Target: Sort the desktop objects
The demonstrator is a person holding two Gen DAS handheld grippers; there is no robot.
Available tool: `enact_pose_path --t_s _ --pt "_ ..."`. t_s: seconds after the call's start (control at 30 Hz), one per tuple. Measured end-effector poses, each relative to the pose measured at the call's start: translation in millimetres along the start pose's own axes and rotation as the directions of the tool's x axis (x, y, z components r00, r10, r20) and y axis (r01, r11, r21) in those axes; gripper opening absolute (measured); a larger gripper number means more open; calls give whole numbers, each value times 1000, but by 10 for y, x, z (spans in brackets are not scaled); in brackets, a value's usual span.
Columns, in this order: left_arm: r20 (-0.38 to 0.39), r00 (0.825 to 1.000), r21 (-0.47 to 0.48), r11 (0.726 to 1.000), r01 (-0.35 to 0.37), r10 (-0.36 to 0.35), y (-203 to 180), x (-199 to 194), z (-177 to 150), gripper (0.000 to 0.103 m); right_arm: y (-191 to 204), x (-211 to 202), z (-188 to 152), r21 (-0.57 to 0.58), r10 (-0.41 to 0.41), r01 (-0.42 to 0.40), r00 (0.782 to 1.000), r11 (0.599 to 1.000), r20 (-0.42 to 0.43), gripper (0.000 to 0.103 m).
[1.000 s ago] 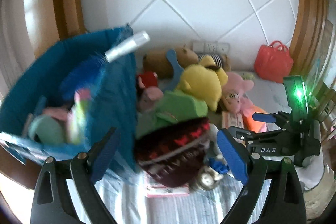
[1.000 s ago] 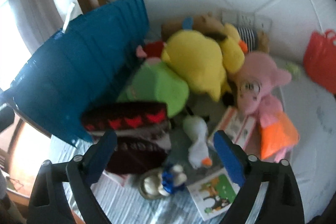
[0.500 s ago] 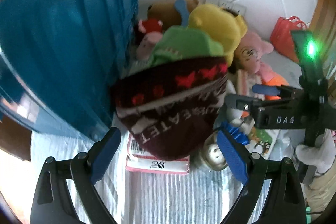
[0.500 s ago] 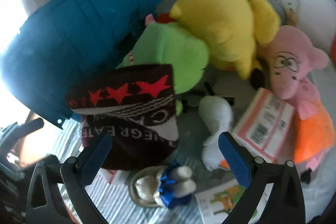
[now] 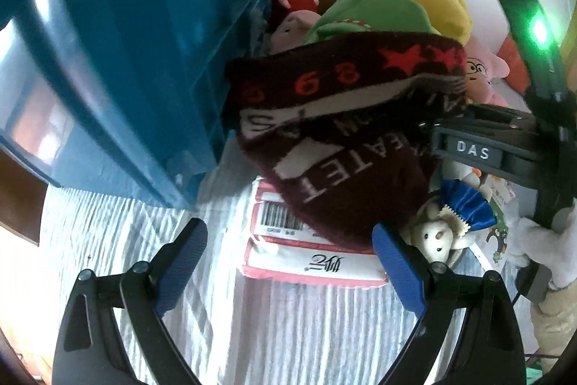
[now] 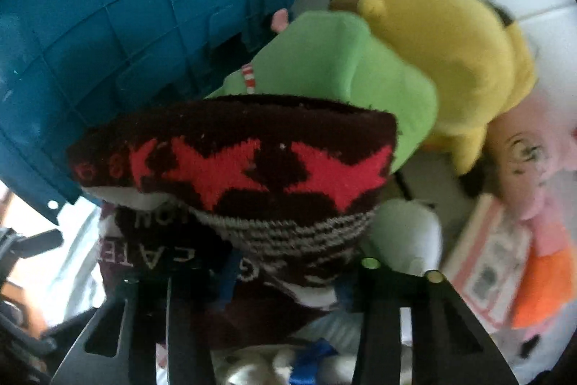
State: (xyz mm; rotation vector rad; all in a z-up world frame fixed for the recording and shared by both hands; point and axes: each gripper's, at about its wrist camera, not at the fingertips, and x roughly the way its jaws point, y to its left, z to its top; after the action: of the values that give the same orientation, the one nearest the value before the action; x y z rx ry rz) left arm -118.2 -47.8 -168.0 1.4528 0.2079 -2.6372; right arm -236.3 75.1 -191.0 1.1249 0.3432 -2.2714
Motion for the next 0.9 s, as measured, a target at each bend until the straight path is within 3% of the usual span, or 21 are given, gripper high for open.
enact_pose_path --t_s 0.07,0.2,0.37,0.53,0.7,0.9 --pt "-3 1000 -2 1000 -2 2 23 6 -28 86 73 -186 -8 -43 -49 51 998 998 46 22" --pt "-12 1000 9 1000 11 -11 2 -34 -43 71 77 -576 -4 -52 -94 100 990 994 107 20" --pt "-30 998 63 996 65 -63 -224 -159 19 70 -327 -1100 -218 70 -172 165 979 984 105 20" --pt "-53 989 179 973 146 -139 -674 -94 109 70 -809 -1584 -524 207 -274 254 959 945 74 20" --pt "-125 982 276 945 174 -145 -1095 243 58 70 -1438 -1536 -1121 365 -303 302 951 881 -54 20" --pt "-197 972 331 924 190 -129 -1358 659 3 70 -1837 -1156 -1705 480 -221 281 959 831 -178 20"
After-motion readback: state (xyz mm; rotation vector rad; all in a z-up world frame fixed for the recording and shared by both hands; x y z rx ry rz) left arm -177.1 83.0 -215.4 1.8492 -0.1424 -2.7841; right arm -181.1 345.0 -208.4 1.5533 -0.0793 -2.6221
